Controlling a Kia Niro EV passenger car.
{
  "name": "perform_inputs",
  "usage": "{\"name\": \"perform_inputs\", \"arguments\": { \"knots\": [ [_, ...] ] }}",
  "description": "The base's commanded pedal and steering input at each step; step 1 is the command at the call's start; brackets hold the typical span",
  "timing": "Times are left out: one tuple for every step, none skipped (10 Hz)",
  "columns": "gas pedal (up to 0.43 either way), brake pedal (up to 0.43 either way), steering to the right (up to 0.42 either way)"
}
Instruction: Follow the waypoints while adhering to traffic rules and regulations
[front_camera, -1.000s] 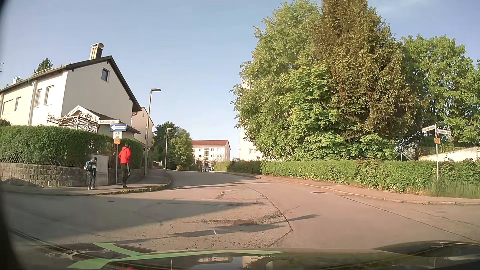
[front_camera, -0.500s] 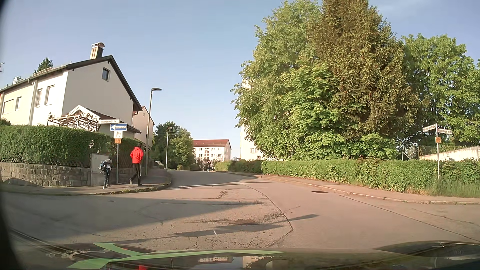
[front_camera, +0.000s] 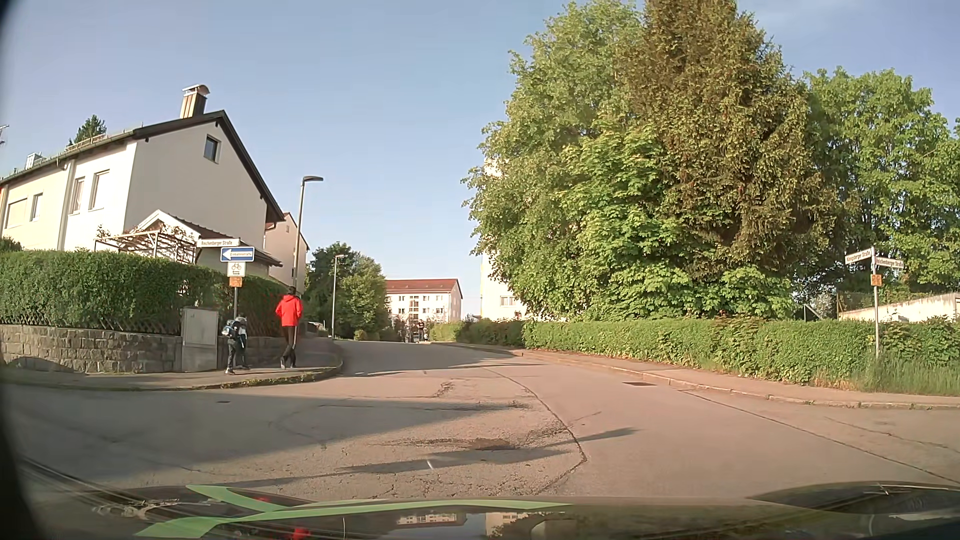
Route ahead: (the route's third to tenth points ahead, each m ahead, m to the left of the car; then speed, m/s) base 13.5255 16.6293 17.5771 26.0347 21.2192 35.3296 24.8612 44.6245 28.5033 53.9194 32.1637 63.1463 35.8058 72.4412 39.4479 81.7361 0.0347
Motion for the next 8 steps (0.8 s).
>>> {"name": "perform_inputs", "arguments": {
  "knots": [
    [0.429,0.256,-0.725],
    [0.429,0.256,-0.724],
    [0.429,0.256,-0.724],
    [0.429,0.256,-0.724],
    [0.429,0.256,-0.724],
    [0.429,0.256,-0.724],
    [0.429,0.256,-0.724],
    [0.429,0.256,-0.724]
  ]
}}
